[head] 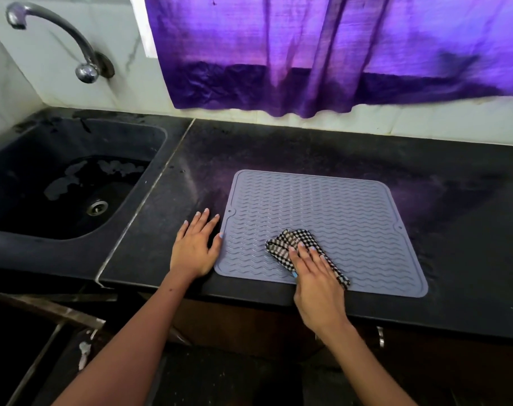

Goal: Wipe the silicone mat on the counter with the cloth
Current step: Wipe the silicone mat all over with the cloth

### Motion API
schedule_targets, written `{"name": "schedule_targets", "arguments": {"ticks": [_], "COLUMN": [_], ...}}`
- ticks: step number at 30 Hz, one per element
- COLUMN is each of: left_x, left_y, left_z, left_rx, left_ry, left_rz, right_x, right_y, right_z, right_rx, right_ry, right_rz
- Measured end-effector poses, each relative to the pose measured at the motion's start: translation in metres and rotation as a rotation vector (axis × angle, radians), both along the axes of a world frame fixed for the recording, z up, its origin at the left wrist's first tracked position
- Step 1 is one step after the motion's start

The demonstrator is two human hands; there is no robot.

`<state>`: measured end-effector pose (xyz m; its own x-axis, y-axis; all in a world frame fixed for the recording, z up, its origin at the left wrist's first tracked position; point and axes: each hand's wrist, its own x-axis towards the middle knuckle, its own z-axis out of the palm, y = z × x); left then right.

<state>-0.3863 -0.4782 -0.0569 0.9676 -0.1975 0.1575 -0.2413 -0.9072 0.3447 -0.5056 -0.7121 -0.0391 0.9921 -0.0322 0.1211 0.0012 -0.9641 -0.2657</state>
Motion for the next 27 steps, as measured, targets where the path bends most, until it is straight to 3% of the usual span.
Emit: {"name": "schedule_targets", "arguments": {"ticks": [5,7,9,10,13,19,24,27], "left_x": [0.0,-0.001,-0.001,-0.001,-0.002,-0.002,-0.002,-0.001], "left_y": [0.0,0.0,0.001,0.0,-0.001,0.0,0.0,-0.001], "left_z": [0.0,0.001,0.003,0.003,0.003,0.002,0.0,0.0], "left_rx": [0.013,0.008,0.009,0.013,0.017,0.029,0.058,0.061], "left_ry": [0.006,0.011,0.015,0.015,0.021,0.02,0.023,0.028], "left_rz": [0.001,0.0,0.0,0.001,0.003,0.008,0.012,0.013], "right_x": [0.01,0.02,0.034,0.038,0.035,0.008,0.011,0.024], "right_y": [-0.01,-0.013,-0.013,-0.011,0.014,0.065,0.06,0.047], "right_z": [0.02,0.036,0.047,0.049,0.057,0.01,0.0,0.01], "right_rx": [0.224,0.538,0.973,1.092,0.911,0.081,-0.012,0.19], "right_ry": [0.055,0.132,0.077,0.02,-0.071,-0.04,-0.038,0.067], "right_rz": [-0.025,-0.174,-0.35,-0.426,-0.361,0.168,0.225,0.282]}}
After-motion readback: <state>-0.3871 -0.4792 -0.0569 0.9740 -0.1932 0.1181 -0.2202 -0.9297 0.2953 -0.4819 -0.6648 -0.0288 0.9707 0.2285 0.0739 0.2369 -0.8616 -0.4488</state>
